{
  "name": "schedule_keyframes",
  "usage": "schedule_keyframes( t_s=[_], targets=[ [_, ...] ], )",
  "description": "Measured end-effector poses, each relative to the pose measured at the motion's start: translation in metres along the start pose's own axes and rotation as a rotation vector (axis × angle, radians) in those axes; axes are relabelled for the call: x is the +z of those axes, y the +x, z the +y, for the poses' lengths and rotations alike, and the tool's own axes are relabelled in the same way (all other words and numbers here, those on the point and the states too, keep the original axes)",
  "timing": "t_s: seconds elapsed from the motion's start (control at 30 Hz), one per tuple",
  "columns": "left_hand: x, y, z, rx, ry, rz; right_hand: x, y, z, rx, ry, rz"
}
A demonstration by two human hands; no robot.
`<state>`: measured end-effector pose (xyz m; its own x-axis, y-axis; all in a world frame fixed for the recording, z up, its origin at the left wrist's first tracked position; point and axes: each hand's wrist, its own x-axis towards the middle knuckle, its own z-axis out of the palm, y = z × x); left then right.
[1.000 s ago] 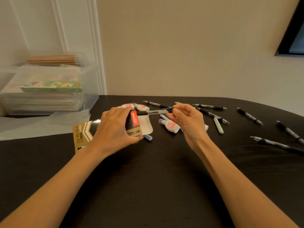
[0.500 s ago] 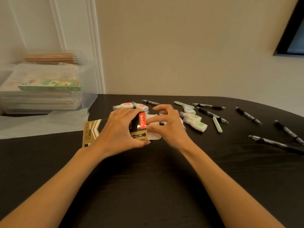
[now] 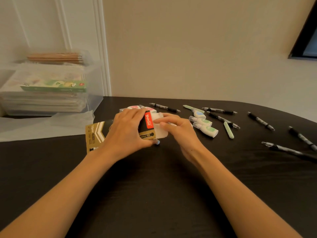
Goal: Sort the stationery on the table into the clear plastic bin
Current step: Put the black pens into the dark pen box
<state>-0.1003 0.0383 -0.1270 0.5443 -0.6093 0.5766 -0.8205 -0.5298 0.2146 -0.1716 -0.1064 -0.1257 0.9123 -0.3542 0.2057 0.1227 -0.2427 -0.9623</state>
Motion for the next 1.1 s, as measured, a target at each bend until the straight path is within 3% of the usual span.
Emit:
schedule_keyframes(
  t_s=[0.1, 0.3, 0.47, 0.7, 0.9, 0.97, 1.1],
  targets=[
    [0.0, 0.004, -0.012, -0.144, 0.104, 0.04, -0.005, 0.002, 0.004, 0.048, 0.047, 0.109],
    [-0.006, 0.022, -0.033, -0.448, 0.184, 0.105, 0.004, 0.013, 0.01, 0.118, 0.048, 0.145],
    [-0.002, 0.043, -0.042, -0.55, 0.18, 0.07, 0.021, 0.035, 0.008, 0.082, -0.051, 0.129],
    [0.0, 0.069, -0.058, -0.596, 0.164, 0.068, 0.039, 0.088, 0.009, -0.067, -0.633, 0.09],
    [0.003, 0.077, -0.076, -0.639, 0.134, 0.081, 0.06, 0.131, 0.02, -0.118, -1.129, -0.179],
    [0.004, 0.076, -0.079, -0.652, 0.124, 0.081, 0.067, 0.137, 0.02, -0.137, -1.213, -0.232],
    [0.006, 0.075, -0.081, -0.652, 0.157, 0.068, 0.076, 0.139, 0.016, -0.18, -1.255, -0.182]
  ],
)
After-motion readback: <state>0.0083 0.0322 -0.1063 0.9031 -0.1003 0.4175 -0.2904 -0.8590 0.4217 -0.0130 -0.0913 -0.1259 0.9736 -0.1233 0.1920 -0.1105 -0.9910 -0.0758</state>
